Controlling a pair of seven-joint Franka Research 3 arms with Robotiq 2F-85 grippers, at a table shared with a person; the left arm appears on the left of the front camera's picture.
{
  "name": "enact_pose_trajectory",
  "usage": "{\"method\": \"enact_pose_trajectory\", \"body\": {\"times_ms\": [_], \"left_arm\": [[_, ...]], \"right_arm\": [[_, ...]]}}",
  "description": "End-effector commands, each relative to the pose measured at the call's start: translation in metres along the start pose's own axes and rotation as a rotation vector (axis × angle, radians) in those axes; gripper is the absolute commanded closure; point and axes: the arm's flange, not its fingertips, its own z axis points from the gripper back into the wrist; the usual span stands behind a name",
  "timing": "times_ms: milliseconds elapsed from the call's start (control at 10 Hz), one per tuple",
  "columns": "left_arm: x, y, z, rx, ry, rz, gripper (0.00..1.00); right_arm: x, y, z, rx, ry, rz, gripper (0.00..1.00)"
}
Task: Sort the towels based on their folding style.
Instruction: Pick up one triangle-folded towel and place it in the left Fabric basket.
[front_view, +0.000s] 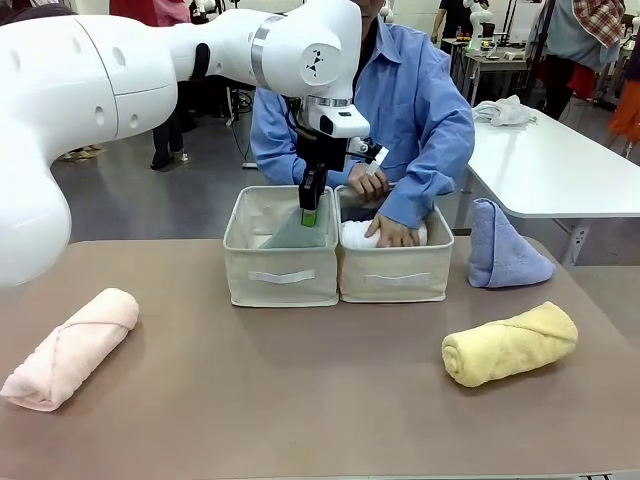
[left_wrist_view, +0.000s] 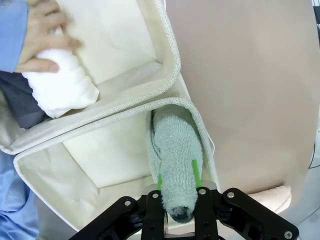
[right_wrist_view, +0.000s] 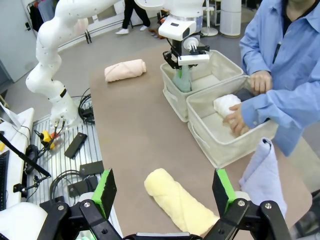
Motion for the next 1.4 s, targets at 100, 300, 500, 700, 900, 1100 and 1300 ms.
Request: {"method": "enact_pose_trajectory", "body": {"times_ms": [100, 300, 500, 700, 900, 1100, 1300], "left_arm": [[0.006, 0.017, 0.018, 0.011, 0.024, -0.037, 0.00], [0.005, 0.016, 0.019, 0.002, 0.014, -0.046, 0.00], [0.005, 0.017, 0.020, -0.005, 0.004, -0.049, 0.00], [0.005, 0.016, 0.020, -0.005, 0.004, -0.054, 0.00], [-0.003, 0.013, 0.024, 0.005, -0.012, -0.032, 0.00], [-0.086, -0.027, 0.062, 0.032, -0.154, 0.013, 0.00], [-0.167, -0.082, 0.076, 0.049, -0.203, 0.027, 0.00]], "right_arm": [[-0.001, 0.000, -0.001, 0.002, -0.008, 0.007, 0.00], [-0.001, 0.000, -0.001, 0.002, -0.008, 0.007, 0.00], [-0.001, 0.000, -0.001, 0.002, -0.008, 0.007, 0.00], [-0.001, 0.000, -0.001, 0.002, -0.008, 0.007, 0.00], [-0.001, 0.000, -0.001, 0.002, -0.008, 0.007, 0.00], [-0.001, 0.000, -0.001, 0.002, -0.008, 0.007, 0.00], [-0.001, 0.000, -0.001, 0.002, -0.008, 0.007, 0.00]]}}
